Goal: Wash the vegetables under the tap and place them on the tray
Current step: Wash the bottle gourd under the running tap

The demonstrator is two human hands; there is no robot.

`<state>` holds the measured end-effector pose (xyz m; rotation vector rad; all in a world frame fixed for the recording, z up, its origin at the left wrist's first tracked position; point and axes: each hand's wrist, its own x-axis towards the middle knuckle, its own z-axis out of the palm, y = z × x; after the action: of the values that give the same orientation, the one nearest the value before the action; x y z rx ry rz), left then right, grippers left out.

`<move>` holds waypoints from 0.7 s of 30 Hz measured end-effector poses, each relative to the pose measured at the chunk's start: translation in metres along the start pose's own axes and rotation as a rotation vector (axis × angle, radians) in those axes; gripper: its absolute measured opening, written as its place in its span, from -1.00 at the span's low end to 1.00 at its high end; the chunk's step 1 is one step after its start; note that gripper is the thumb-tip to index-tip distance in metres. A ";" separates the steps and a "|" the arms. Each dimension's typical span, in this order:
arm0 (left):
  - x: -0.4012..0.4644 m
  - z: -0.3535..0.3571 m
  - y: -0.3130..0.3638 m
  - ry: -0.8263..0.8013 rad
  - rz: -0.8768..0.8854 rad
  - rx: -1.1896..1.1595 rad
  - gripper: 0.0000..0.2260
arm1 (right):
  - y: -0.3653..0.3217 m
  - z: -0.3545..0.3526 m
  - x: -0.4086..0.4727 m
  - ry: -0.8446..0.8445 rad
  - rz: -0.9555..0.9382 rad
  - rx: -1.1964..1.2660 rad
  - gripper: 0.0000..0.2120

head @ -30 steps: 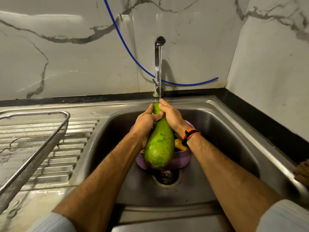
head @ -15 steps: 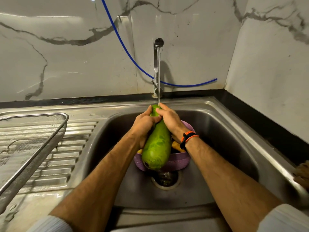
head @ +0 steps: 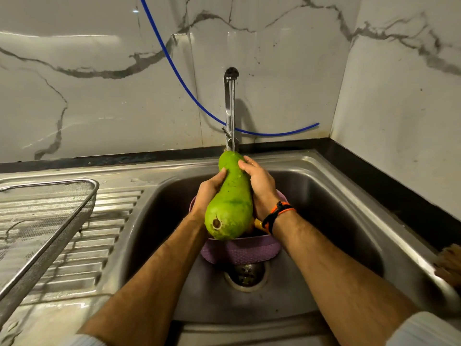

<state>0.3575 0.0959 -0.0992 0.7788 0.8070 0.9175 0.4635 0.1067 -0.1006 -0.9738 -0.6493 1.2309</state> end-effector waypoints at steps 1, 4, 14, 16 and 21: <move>0.002 0.000 -0.001 0.012 0.010 -0.020 -0.65 | -0.001 0.000 -0.001 -0.002 -0.007 -0.040 -0.56; 0.006 0.001 -0.003 0.045 0.064 -0.015 -0.61 | -0.005 -0.001 0.000 -0.019 -0.081 -0.261 -0.58; -0.005 0.005 0.001 0.049 0.082 0.096 -0.44 | 0.003 -0.001 0.009 -0.148 -0.105 -0.593 -0.42; -0.003 0.009 0.000 0.065 0.090 0.099 -0.44 | 0.002 -0.004 0.011 -0.137 -0.115 -0.614 -0.46; 0.007 -0.001 0.002 0.163 0.112 0.086 -0.40 | 0.007 0.000 0.010 -0.236 -0.080 -0.567 -0.52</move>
<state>0.3587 0.1026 -0.0994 0.8389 0.9578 1.0615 0.4631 0.1167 -0.1076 -1.2585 -1.2558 1.1186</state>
